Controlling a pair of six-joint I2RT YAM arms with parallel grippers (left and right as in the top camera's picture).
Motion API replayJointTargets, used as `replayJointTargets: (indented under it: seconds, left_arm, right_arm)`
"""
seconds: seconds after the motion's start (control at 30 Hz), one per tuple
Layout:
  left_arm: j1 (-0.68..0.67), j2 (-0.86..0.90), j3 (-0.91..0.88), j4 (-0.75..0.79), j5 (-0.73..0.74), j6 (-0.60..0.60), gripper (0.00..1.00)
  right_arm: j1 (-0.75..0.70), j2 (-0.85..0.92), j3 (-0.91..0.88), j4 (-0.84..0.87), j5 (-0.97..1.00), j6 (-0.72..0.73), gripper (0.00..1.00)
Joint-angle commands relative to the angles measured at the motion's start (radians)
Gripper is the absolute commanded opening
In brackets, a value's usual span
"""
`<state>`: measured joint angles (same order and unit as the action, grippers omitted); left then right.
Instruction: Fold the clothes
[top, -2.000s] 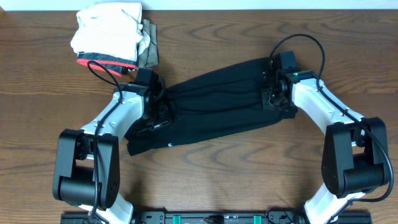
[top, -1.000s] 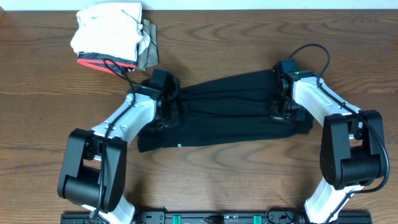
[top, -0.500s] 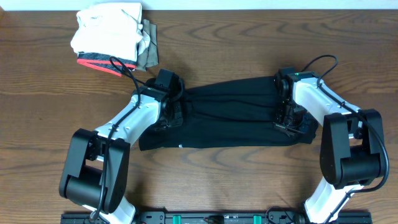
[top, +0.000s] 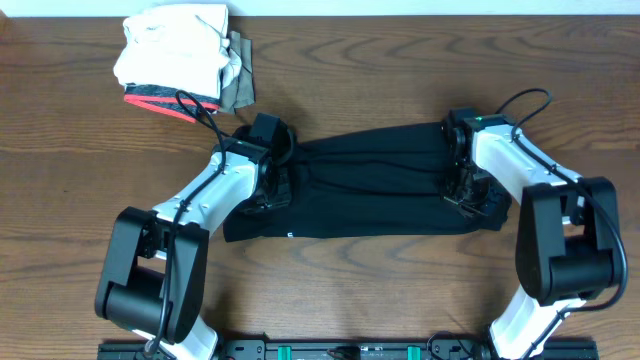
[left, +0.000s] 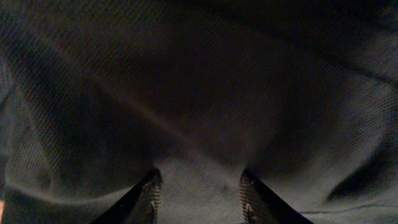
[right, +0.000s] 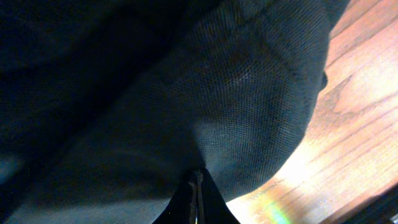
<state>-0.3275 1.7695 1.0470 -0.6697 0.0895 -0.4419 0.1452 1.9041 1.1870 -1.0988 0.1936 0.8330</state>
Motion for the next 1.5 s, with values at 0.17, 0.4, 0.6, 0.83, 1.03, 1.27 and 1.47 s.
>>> replayJointTargets:
  seconds: [0.17,0.4,0.6,0.83,1.03,1.27,1.47]
  left_arm:
    - [0.001,-0.201,0.037,-0.032,-0.022,0.023,0.45]
    - [0.002,-0.336,0.066,0.020,-0.015,-0.072,0.55]
    - [0.002,-0.264,0.151,0.024,0.016,-0.117,0.68]
    - [0.003,-0.071,0.280,0.024,0.087,-0.229,0.76]
    - [0.008,0.061,0.352,0.042,0.087,-0.364,0.77]
    - [0.052,0.112,0.354,0.100,0.092,-0.509,0.77]
    - [0.086,0.122,0.354,0.131,0.102,-0.507,0.77]
  right_arm:
    - [-0.011,-0.215,-0.003,0.061,-0.002,-0.202,0.92]
    - [-0.034,-0.330,0.011,0.171,-0.138,-0.346,0.99]
    - [-0.100,-0.298,0.105,0.193,-0.285,-0.443,0.99]
    - [-0.166,-0.247,0.187,0.185,-0.435,-0.490,0.99]
    - [-0.170,-0.203,0.188,0.150,-0.494,-0.504,0.99]
    - [-0.166,-0.163,0.187,0.095,-0.498,-0.528,0.99]
    - [-0.163,-0.163,0.187,0.090,-0.498,-0.527,0.99]
